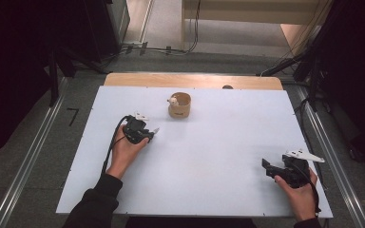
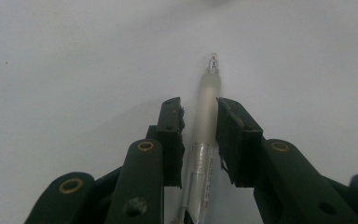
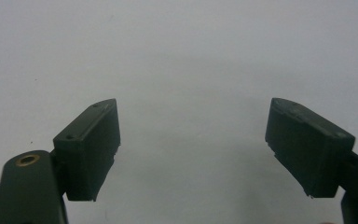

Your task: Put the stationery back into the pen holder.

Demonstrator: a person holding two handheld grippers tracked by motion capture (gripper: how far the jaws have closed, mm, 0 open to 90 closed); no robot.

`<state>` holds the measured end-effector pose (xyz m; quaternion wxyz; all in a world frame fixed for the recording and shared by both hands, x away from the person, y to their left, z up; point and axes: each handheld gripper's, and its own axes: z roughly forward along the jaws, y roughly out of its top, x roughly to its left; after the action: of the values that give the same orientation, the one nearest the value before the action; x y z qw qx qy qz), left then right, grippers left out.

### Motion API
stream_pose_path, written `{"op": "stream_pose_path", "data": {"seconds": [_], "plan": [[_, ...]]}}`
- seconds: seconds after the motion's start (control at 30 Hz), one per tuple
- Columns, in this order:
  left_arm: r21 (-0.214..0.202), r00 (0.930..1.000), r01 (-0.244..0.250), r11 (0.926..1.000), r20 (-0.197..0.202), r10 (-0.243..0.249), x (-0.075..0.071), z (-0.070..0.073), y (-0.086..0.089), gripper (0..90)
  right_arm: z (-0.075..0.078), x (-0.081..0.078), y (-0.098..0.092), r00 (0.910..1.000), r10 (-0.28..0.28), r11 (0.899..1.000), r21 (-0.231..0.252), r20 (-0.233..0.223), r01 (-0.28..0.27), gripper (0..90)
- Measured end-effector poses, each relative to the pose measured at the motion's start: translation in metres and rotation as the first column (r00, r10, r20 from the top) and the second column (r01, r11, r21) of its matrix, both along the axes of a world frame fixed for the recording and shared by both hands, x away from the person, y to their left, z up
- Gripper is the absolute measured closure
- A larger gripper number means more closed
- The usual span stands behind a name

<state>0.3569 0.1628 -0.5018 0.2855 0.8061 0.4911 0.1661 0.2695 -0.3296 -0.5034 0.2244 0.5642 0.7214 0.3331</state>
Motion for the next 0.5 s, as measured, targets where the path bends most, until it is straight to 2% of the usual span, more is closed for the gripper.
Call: {"op": "stream_pose_path", "data": {"seconds": [0.27,0.43,0.5], "plan": [[0.033,0.9980,0.025,0.9992,-0.059,-0.023,0.0080,0.0051,-0.0021,72.6,-0.0009,0.0008,0.0022,1.0000,0.002,1.000,-0.005,-0.004,-0.002,16.1],[0.041,0.9970,0.034,0.9986,-0.071,-0.031,0.0098,0.0063,-0.0031,73.6,-0.0010,0.0010,0.0029,1.0000,0.001,1.000,-0.004,-0.008,-0.001,16.1],[0.059,0.9966,0.041,0.9974,-0.073,-0.037,0.0105,0.0070,-0.0048,74.4,-0.0011,0.0010,0.0028,1.0000,0.001,1.000,-0.005,-0.009,-0.001,16.1]]}}
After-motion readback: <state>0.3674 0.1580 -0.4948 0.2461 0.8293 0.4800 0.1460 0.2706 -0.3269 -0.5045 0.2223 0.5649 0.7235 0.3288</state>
